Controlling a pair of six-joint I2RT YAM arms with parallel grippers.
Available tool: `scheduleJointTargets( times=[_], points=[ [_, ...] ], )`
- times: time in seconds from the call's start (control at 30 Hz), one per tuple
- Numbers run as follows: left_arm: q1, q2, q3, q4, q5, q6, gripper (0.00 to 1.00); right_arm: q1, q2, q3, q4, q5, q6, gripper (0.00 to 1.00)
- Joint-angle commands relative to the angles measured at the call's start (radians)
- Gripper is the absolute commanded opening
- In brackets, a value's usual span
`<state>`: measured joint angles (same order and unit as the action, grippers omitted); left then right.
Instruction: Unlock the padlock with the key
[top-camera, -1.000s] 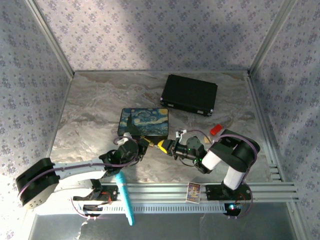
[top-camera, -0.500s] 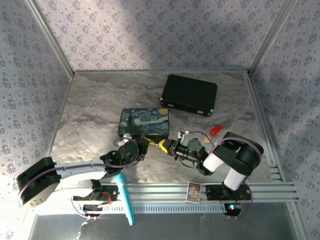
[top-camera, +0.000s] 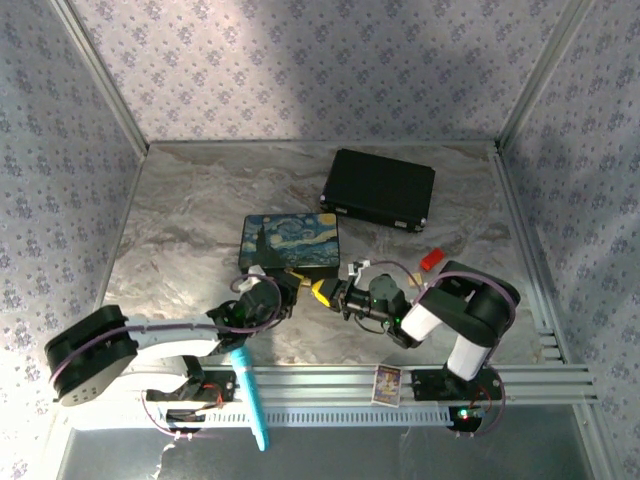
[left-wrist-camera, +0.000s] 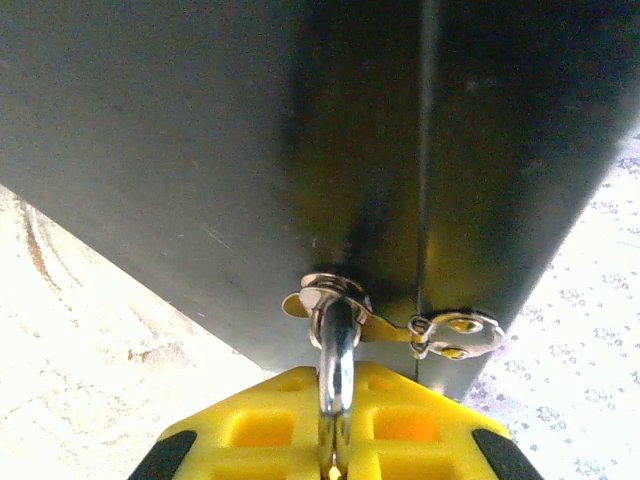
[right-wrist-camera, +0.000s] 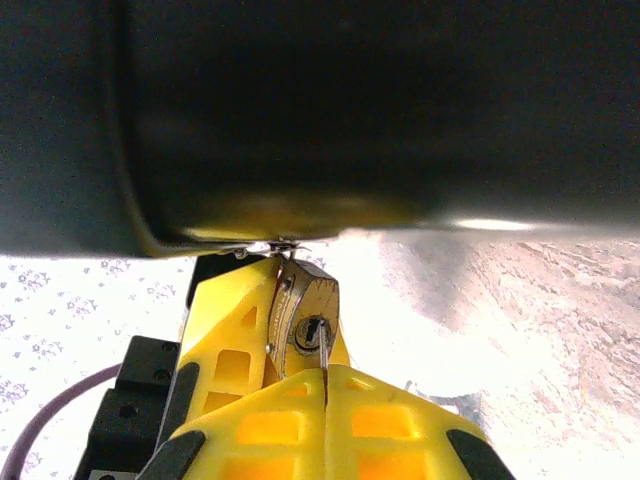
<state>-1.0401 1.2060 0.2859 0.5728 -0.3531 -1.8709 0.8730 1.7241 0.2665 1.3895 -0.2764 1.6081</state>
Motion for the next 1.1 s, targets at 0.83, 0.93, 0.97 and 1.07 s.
scheduleJointTargets(
  times=[0.83, 0.93, 0.97, 1.07],
  points=[
    [-0.009, 0.078, 0.186, -0.389, 0.202, 0.283, 0.12, -0.005, -0.433, 0.357, -1.871, 0.075, -0.925, 0.0],
    [-0.013, 0.098, 0.168, -0.382, 0.214, 0.279, 0.13, 0.015, -0.407, 0.374, -1.879, 0.089, -0.937, 0.0],
    [-0.015, 0.099, 0.157, -0.381, 0.214, 0.274, 0.14, 0.019, -0.395, 0.382, -1.89, 0.099, -0.941, 0.0],
    [-0.031, 0.084, 0.121, -0.38, 0.188, 0.256, 0.21, 0.039, -0.356, 0.413, -1.926, 0.139, -0.961, 0.0]
  ],
)
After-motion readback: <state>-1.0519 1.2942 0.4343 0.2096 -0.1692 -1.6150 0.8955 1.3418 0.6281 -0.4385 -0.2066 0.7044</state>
